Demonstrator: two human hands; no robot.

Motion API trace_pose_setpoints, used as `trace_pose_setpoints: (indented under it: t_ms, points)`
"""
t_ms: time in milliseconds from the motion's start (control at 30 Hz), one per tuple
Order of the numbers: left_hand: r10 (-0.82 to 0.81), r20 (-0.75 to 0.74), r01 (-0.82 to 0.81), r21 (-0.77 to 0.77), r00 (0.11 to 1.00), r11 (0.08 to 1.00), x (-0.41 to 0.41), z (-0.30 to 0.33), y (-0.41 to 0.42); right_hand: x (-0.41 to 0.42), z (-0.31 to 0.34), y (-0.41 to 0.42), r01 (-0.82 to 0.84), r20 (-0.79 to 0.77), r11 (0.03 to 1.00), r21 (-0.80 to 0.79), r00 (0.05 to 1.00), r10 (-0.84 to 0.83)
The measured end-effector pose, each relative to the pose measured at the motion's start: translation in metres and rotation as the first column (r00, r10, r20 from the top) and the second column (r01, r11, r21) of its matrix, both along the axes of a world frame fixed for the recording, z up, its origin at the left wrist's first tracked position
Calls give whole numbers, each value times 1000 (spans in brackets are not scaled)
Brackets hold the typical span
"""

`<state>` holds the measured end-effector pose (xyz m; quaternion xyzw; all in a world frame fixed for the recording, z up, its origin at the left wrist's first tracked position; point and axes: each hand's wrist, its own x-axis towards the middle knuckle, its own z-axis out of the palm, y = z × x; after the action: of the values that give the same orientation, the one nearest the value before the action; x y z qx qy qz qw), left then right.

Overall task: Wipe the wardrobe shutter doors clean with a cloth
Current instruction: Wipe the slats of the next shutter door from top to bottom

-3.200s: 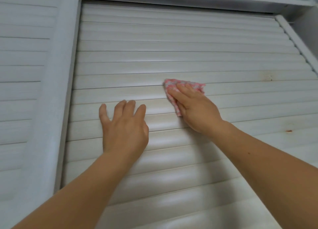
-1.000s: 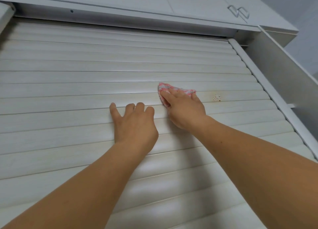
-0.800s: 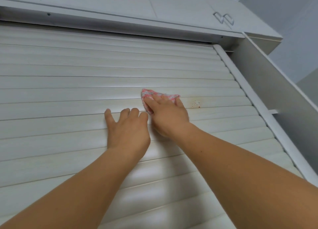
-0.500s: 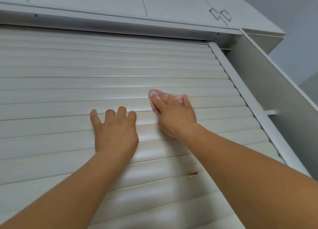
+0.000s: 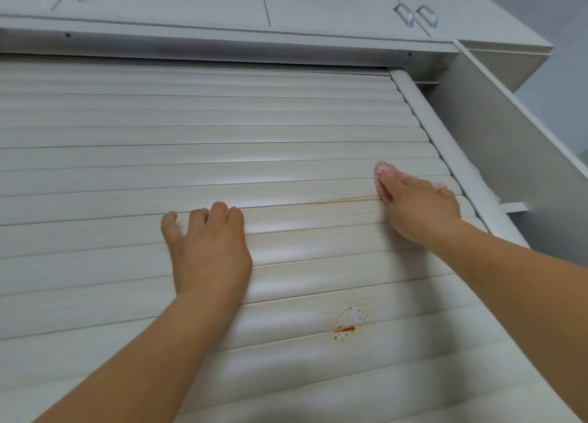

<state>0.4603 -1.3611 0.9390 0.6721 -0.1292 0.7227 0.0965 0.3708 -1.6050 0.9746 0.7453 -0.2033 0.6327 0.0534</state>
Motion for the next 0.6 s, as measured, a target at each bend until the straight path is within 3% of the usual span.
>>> trace_pose_setpoints:
  t_ms: [200,400,600]
  points:
    - [3,0,-4,8,1000,1000,1,0,0,3,6,26,-43,-11,998,40,999,43]
    - [23,3,-23,50,1000,998,1,0,5,19,15,79,-26,-13,992,-121,1000,24]
    - [14,13,-15,75,1000,997,0,0,9,45,19,137,-142,-46,942,-303,990,135]
